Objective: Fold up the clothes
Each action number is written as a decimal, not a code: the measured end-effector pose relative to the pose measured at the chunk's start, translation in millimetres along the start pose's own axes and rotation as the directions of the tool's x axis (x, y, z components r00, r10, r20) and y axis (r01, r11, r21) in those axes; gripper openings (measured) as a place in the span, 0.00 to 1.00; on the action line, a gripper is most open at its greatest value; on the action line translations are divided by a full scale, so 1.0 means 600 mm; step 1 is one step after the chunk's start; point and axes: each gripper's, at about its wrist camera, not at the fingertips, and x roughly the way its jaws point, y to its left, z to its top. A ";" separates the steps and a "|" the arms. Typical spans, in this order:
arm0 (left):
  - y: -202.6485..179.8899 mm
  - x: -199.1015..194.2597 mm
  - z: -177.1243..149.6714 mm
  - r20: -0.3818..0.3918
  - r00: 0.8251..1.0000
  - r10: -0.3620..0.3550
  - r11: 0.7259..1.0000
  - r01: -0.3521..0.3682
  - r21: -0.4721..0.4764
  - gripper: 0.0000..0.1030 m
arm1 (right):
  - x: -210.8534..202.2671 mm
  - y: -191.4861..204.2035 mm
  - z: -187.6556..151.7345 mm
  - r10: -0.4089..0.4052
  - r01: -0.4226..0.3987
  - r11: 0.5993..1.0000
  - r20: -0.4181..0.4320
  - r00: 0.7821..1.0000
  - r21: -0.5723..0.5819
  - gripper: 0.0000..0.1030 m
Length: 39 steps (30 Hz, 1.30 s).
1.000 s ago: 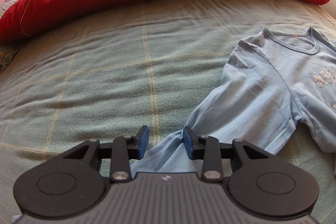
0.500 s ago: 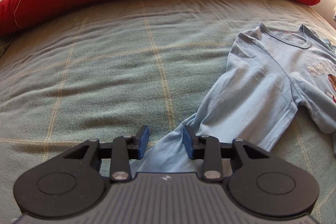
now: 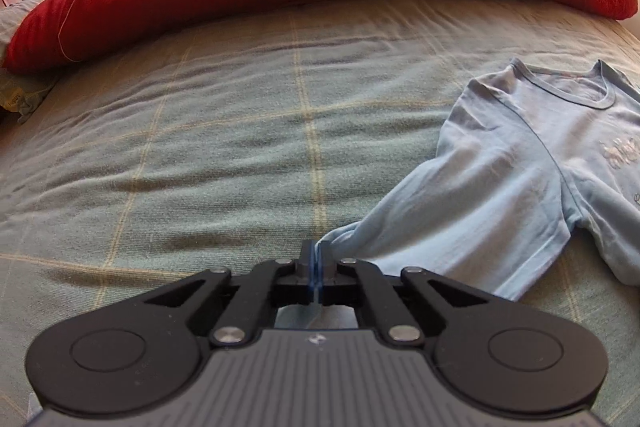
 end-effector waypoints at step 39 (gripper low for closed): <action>-0.117 0.010 0.101 0.018 0.997 -0.074 0.978 0.076 -0.196 0.43 | 0.009 -0.022 -0.016 0.022 -0.022 0.999 -0.003 1.000 0.046 0.69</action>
